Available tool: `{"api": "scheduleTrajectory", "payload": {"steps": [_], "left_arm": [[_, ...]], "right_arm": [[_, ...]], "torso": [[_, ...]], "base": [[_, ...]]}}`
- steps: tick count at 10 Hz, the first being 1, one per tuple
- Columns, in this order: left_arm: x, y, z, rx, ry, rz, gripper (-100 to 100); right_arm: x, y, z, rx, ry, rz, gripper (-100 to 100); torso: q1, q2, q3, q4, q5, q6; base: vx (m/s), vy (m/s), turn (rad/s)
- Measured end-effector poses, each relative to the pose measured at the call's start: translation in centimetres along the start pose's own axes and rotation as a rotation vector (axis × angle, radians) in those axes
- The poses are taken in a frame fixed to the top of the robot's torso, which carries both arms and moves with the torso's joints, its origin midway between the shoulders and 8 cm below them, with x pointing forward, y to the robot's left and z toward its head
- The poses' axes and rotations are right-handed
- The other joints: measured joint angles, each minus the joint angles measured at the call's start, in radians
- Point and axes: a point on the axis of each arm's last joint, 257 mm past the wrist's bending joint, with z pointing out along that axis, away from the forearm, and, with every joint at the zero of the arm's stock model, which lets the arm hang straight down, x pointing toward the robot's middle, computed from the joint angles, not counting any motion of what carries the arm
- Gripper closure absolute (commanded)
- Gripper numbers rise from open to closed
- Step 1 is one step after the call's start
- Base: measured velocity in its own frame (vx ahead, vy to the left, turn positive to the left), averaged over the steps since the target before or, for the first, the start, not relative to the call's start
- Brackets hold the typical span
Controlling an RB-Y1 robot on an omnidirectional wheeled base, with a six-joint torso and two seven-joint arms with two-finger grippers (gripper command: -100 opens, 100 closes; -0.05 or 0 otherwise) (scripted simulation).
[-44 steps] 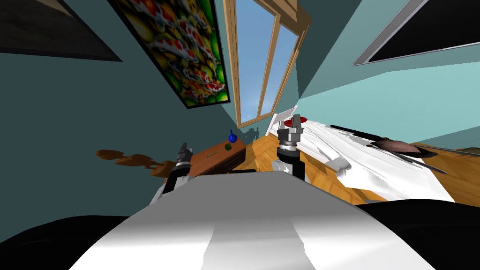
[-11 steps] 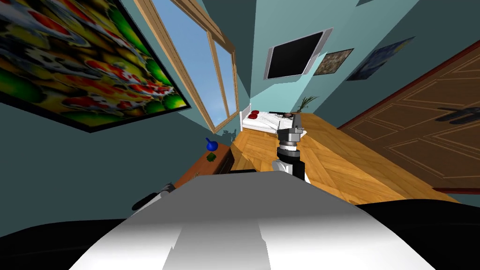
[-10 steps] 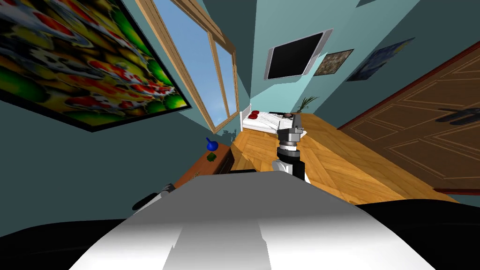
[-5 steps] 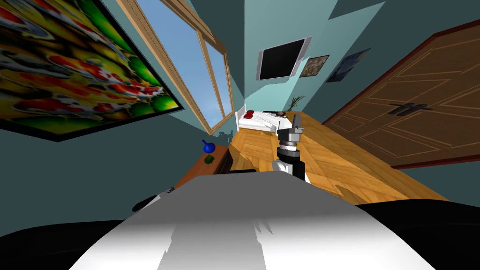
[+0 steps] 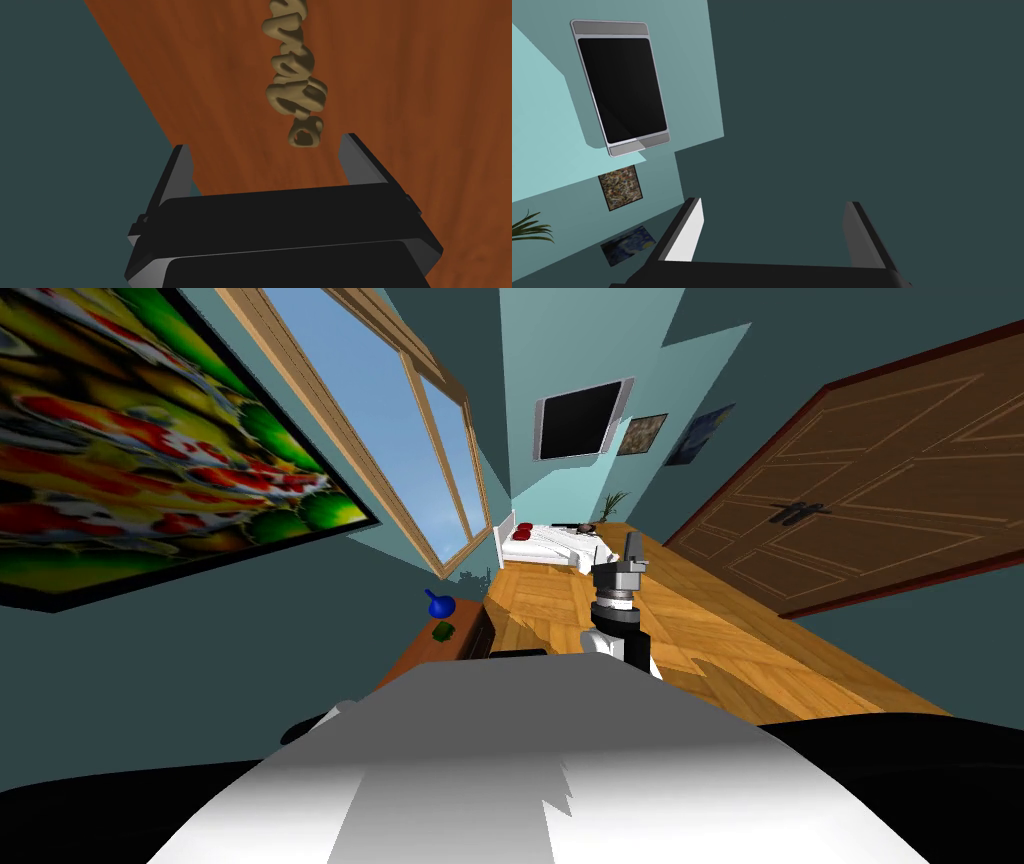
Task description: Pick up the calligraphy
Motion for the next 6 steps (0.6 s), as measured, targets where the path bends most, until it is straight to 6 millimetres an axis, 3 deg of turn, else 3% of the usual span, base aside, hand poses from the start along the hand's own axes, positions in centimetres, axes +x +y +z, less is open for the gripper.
{"api": "scheduleTrajectory", "payload": {"steps": [6], "left_arm": [[0.9, 4.9, 0.4, -0.192, 0.04, -0.112, -100]], "right_arm": [[0.0, 0.0, 0.0, 0.0, 0.0, 0.0, 0]], "torso": [[0.001, 0.001, 0.001, 0.0, 0.0, 0.001]], "base": [[-0.054, 0.055, -0.172]]}}
